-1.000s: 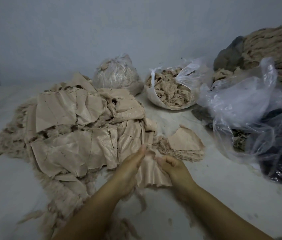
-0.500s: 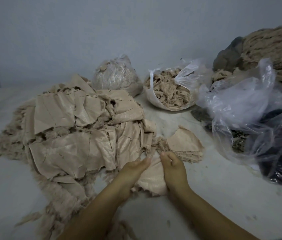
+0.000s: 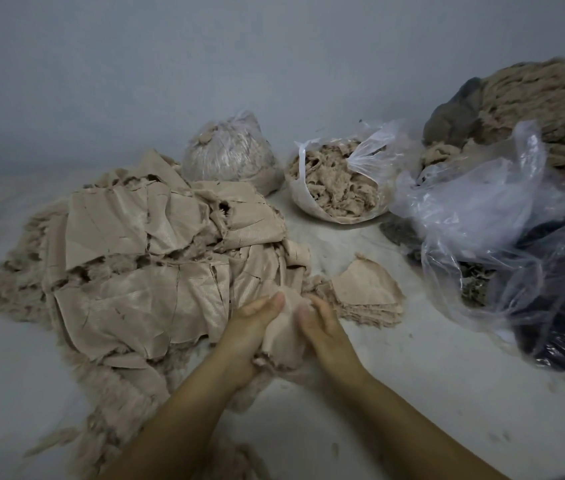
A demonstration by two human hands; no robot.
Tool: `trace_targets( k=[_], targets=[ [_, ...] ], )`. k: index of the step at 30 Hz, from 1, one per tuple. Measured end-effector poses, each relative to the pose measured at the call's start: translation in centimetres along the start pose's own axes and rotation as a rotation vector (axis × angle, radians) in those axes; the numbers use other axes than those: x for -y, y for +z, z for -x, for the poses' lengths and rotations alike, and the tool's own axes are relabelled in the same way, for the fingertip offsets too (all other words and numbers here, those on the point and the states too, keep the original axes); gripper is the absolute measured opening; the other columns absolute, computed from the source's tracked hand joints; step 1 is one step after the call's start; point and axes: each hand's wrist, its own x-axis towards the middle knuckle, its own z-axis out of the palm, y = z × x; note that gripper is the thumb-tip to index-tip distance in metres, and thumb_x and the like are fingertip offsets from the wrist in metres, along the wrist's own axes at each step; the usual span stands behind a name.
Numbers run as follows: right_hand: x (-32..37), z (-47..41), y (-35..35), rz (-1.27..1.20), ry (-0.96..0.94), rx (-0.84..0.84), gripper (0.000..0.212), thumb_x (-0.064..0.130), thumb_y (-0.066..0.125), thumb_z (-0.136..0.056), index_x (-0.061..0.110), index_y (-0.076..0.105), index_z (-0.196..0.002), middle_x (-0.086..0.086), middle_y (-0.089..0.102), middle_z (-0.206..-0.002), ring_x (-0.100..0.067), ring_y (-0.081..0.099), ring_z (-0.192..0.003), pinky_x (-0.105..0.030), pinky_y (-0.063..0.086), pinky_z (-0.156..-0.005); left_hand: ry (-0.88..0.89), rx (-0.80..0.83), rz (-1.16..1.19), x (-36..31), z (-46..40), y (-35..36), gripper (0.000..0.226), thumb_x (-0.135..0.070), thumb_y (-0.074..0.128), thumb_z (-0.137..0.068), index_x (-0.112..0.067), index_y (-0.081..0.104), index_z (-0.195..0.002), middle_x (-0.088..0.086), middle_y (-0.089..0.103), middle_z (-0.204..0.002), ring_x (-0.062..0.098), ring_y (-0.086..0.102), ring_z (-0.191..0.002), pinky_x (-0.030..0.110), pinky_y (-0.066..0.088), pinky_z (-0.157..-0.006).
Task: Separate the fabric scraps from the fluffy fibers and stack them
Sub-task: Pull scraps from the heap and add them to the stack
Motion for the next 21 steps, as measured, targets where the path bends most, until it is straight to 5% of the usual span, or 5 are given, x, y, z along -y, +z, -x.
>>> trace_targets(
  k=[5,9,12,17,21],
  targets=[
    [-1.0,0.5,-0.3,-0.043,0.042,0.112,0.01,0.019,0.052,-0.097,0.013,0.059,-0.103,0.011,0.048,-0.044,-0.003,0.031,-0.032,-0.014,0.025,-0.035,0.133,-0.247,-0.068,-1.5,-1.1,-1.5,0.027,-0.028,0.056,-0.093,-0.005,0.065,-0.105,0.021,0.071,-0.098,0.033,0.068,-0.089,0.044,0.056,-0.081],
    [-1.2,0.2,-1.2,0.249,0.065,-0.076,0.044,0.053,0.037,-0.094,0.021,0.066,-0.099,0.016,0.054,-0.047,0.001,0.048,-0.043,-0.014,0.038,-0.05,0.169,-0.218,-0.169,-1.7,-1.5,-2.1,0.025,-0.032,0.058,-0.091,-0.011,0.068,-0.1,0.012,0.073,-0.097,0.026,0.069,-0.092,0.038,0.054,-0.082],
    [-0.1,-0.4,-0.4,0.028,0.11,0.004,0.053,0.061,0.038,-0.089,0.021,0.07,-0.103,0.007,0.075,-0.085,-0.004,0.07,-0.08,-0.02,0.053,-0.071,0.159,-0.026,-0.333,-0.2,-1.1,-0.6,0.032,-0.037,0.059,-0.087,-0.009,0.07,-0.096,0.018,0.072,-0.096,0.029,0.068,-0.091,0.043,0.053,-0.084],
    [0.4,-1.4,0.2,-0.171,0.0,-0.31,0.02,0.026,0.057,-0.095,0.011,0.07,-0.091,0.004,0.073,-0.072,-0.007,0.068,-0.067,-0.017,0.051,-0.055,0.276,-0.096,-0.489,1.2,-1.4,0.7,0.036,-0.03,0.054,-0.095,-0.012,0.058,-0.064,-0.001,0.06,-0.062,0.016,0.055,-0.06,0.025,0.043,-0.058],
    [0.6,-2.0,-2.3,-0.143,-0.032,-0.473,0.024,0.031,0.059,-0.093,0.012,0.062,-0.078,0.0,0.064,-0.071,-0.014,0.06,-0.068,-0.026,0.049,-0.062,0.353,-0.266,-0.65,0.8,-2.0,-1.7,0.044,-0.029,0.053,-0.095,-0.016,0.04,-0.055,-0.006,0.035,-0.047,0.009,0.031,-0.045,0.018,0.028,-0.044]
  ],
)
